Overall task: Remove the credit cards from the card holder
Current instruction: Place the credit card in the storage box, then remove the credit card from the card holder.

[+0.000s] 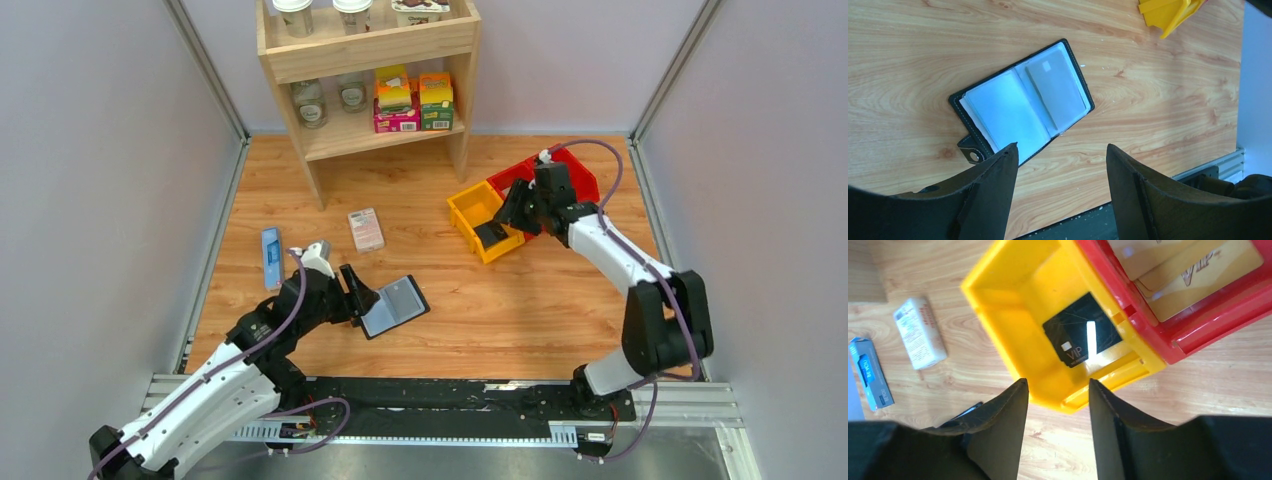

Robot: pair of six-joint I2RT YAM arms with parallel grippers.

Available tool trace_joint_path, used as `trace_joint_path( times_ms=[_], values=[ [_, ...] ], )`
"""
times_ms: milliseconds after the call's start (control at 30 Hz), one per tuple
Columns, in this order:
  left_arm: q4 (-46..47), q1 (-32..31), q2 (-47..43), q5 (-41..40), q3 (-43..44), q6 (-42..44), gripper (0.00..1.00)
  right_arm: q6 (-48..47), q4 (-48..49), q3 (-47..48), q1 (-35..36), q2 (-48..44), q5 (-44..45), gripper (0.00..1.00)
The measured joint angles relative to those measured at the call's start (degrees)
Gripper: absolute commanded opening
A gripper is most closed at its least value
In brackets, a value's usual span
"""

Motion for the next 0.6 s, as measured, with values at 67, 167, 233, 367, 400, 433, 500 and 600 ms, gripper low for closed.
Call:
trace_joint_path(
  times_ms=[67, 167, 233, 367, 400, 433, 500, 600],
  values=[
    [0.8, 0.0, 1.1, 0.4, -0.1, 0.0, 0.71, -1.0, -0.4, -0.6, 1.4, -4.7, 2.6, 0.54],
    [2.1, 0.0, 2.6, 1.0, -0.4, 0.0, 0.69, -2.3, -0.3, -1.9, 5.6, -11.0, 5.2, 0.56],
    [2.8, 0.0, 3.7, 1.4, -0.8, 0.0, 0.66, -3.0, 0.0, -2.7, 9.5, -13.6, 6.0, 0.56],
    [4.3, 0.0, 6.4, 1.9, -1.8, -0.1, 0.61, -3.3, 2.0, -5.5, 19.1, -15.2, 5.9, 0.56],
    [4.7, 0.0, 7.0, 1.9, -2.0, -0.1, 0.58, -3.3, 2.3, -6.3, 21.4, -14.9, 5.8, 0.56],
    [5.1, 0.0, 7.6, 1.9, -2.3, -0.2, 0.57, -3.2, 2.3, -6.7, 23.0, -14.6, 5.7, 0.56],
    [5.8, 0.0, 9.0, 2.0, -2.8, -0.2, 0.53, -3.0, 2.4, -7.1, 26.8, -13.3, 5.6, 0.57],
    [7.0, 0.0, 10.9, 2.1, -3.6, -0.1, 0.52, -3.0, 3.7, -7.0, 31.6, -9.6, 5.7, 0.57]
  ],
)
